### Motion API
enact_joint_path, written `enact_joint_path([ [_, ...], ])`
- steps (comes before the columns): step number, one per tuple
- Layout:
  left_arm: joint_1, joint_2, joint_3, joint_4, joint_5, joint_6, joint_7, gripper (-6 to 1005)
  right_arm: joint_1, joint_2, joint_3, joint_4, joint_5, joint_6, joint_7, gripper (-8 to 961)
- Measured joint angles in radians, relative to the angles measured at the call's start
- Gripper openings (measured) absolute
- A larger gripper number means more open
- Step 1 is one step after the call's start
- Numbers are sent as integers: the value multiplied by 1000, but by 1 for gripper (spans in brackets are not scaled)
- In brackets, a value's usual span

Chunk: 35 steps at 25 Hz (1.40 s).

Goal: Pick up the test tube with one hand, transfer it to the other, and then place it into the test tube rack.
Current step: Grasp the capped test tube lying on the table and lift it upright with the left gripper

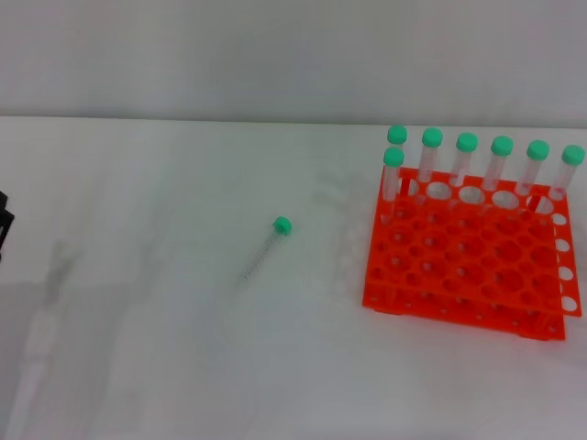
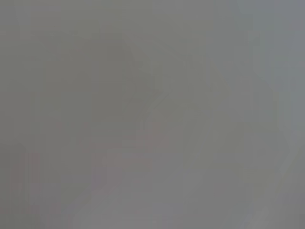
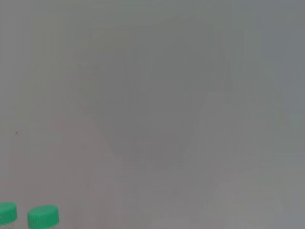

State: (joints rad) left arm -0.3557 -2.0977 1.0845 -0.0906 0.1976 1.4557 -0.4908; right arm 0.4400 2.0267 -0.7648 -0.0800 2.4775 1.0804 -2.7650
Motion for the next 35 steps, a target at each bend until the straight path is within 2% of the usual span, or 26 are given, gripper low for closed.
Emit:
enact_joint_path([
  [35, 9, -1, 0, -1, 55, 5, -37, 877, -9, 1, 15, 38, 51, 90, 9, 842],
])
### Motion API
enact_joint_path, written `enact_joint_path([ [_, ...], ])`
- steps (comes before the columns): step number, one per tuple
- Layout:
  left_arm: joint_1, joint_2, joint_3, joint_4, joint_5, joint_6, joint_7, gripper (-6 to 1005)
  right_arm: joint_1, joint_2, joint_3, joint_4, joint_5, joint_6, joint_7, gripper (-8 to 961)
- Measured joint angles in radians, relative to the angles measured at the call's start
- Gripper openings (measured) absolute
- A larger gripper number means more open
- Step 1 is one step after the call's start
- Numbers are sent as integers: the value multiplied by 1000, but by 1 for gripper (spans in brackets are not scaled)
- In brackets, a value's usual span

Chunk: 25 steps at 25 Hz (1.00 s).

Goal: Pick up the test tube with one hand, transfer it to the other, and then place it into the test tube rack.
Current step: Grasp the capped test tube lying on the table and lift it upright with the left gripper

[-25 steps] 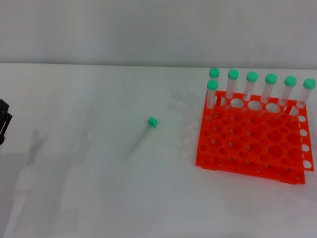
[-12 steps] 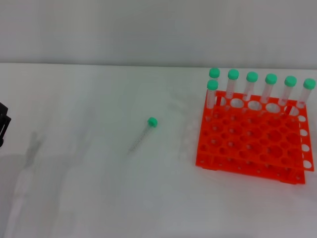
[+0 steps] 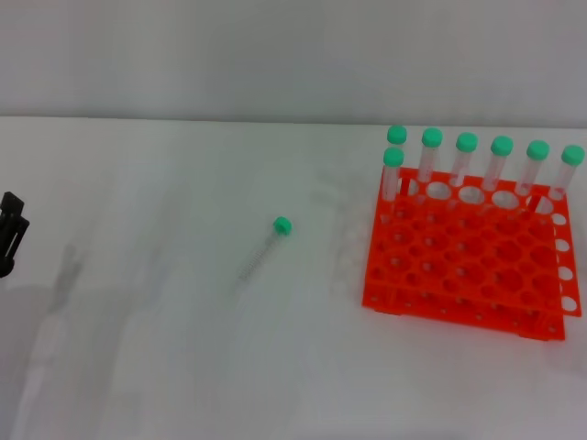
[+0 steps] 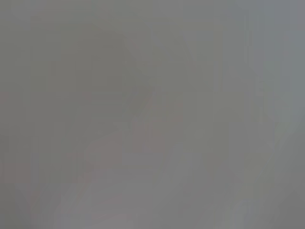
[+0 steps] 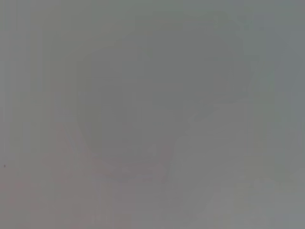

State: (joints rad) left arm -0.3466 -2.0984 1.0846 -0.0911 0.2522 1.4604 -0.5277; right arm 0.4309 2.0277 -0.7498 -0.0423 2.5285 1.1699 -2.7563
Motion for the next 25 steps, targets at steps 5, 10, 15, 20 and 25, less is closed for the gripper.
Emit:
enact_joint_path([
  [5, 0, 1, 0, 2, 13, 0, 0, 877, -1, -1, 1, 3, 1, 2, 0, 842],
  [10, 1, 1, 0, 1, 13, 8, 0, 877, -3, -1, 1, 3, 1, 2, 0, 842],
  [15, 2, 2, 0, 1, 13, 10, 0, 876, -3, -1, 1, 3, 1, 2, 0, 842],
  [20, 0, 2, 0, -1, 13, 10, 0, 876, -3, -1, 1, 2, 1, 2, 0, 841],
  [25, -3, 2, 0, -3, 13, 11, -13, 876, -3, -1, 1, 2, 1, 2, 0, 841],
])
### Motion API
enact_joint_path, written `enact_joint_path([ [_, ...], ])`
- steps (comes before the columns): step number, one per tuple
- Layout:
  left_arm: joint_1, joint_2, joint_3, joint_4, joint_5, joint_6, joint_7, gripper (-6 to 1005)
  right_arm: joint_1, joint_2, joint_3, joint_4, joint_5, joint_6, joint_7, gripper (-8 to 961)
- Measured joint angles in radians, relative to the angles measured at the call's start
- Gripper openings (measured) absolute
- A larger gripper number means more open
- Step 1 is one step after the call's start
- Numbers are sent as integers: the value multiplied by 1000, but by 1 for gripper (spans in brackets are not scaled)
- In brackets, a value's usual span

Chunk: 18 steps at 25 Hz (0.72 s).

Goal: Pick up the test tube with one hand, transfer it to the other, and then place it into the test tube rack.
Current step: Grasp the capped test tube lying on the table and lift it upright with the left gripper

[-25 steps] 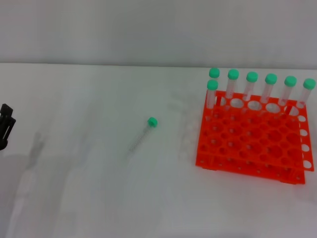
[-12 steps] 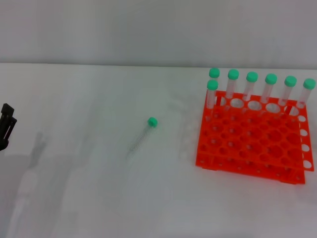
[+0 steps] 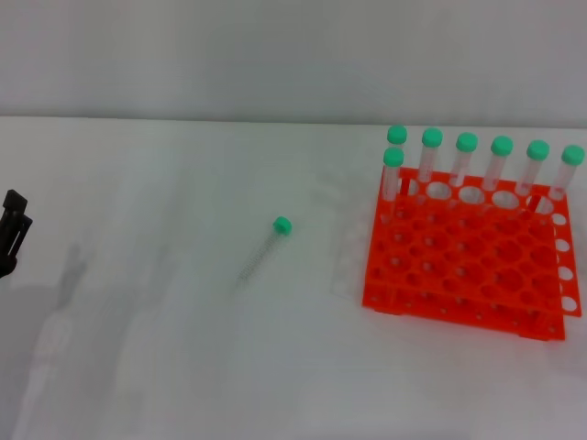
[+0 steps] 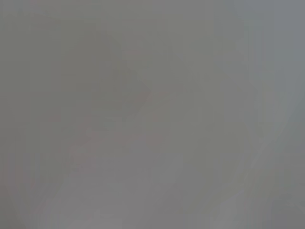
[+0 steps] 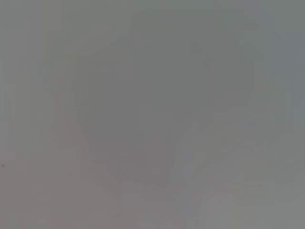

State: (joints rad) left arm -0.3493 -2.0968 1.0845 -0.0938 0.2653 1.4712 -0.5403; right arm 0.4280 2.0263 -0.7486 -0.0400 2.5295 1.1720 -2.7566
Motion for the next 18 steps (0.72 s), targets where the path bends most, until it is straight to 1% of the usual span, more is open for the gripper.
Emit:
enact_joint_path([
  [3, -6, 2, 0, 3, 1, -6, -44, 876, 0, 0, 0, 0, 0, 0, 0, 841],
  [5, -18, 10, 1, 15, 22, -27, -110, 876, 0, 0, 0, 0, 0, 0, 0, 841],
  [7, -32, 27, 4, 53, 75, -75, -189, 876, 0, 0, 0, 0, 0, 0, 0, 841],
  [10, -33, 58, 19, 179, 205, -190, -340, 875, 0, 0, 0, 0, 0, 0, 0, 841],
  [11, -31, 69, 26, 220, 250, -220, -393, 875, 1, 0, 0, 0, 0, 0, 1, 841],
  [13, -29, 101, 36, 314, 359, -274, -526, 875, 2, 0, 0, 0, -2, 0, 1, 841],
  [14, -29, 111, 36, 338, 400, -285, -575, 875, 2, 0, -1, 0, -4, 0, 1, 841],
  [15, -33, 134, 37, 392, 486, -304, -674, 875, 3, 0, -1, 0, -6, 0, 2, 841],
  [17, -41, 168, 38, 469, 617, -321, -818, 875, 3, 0, -3, 0, -7, 0, 2, 841],
  [18, -48, 189, 38, 526, 708, -329, -923, 875, 3, 0, -4, 0, -7, 1, 2, 841],
])
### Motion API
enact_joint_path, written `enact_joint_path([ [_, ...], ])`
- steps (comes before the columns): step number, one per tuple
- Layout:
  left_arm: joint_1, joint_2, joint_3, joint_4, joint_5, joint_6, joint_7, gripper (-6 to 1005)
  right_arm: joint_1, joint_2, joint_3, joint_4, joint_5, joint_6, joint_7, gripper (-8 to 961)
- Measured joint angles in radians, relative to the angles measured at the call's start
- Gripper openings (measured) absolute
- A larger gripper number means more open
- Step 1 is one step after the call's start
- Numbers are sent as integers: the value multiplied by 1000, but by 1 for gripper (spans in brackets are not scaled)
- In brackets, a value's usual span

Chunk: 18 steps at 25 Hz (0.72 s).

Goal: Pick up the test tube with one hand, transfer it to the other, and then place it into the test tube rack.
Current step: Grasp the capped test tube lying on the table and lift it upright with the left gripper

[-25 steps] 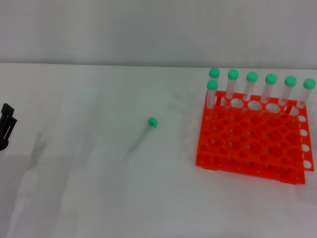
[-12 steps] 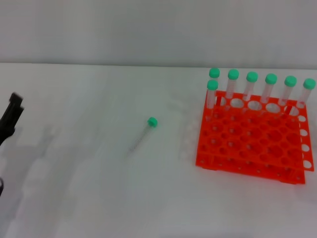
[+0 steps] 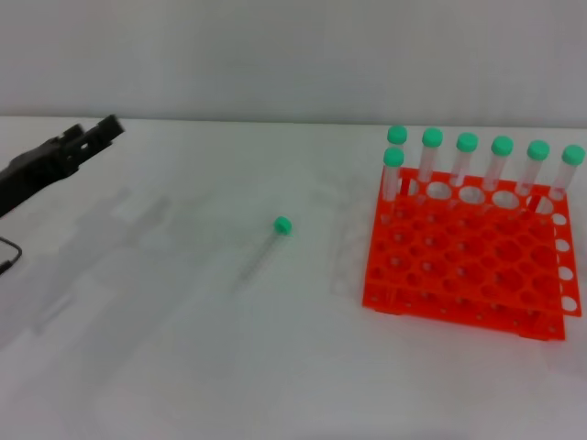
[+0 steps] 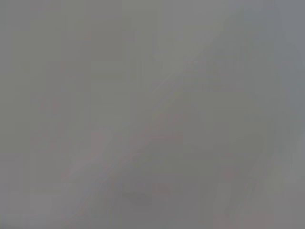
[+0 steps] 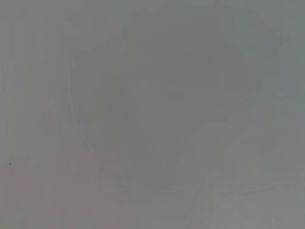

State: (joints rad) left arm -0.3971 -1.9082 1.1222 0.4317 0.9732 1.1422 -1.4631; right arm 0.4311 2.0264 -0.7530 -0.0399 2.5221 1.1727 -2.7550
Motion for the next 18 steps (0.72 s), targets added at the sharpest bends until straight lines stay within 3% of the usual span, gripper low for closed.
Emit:
enact_joint_path([
  [3, -37, 49, -5, 157, 305, -1, -325, 875, -1, 0, -3, 0, -1, 1, 0, 841],
  [5, -72, 70, -6, 235, 475, 11, -511, 874, -1, -1, -4, 0, 0, 1, 0, 841],
  [10, -203, 100, -7, 389, 977, 71, -985, 873, 2, -1, -8, 0, 0, 1, 0, 840],
  [14, -336, 92, -7, 387, 1257, 144, -1166, 872, 6, 0, -9, 0, 0, 0, 0, 840],
  [18, -450, 44, -5, 351, 1445, 173, -1241, 871, 8, 0, -10, 0, 0, -1, 0, 840],
])
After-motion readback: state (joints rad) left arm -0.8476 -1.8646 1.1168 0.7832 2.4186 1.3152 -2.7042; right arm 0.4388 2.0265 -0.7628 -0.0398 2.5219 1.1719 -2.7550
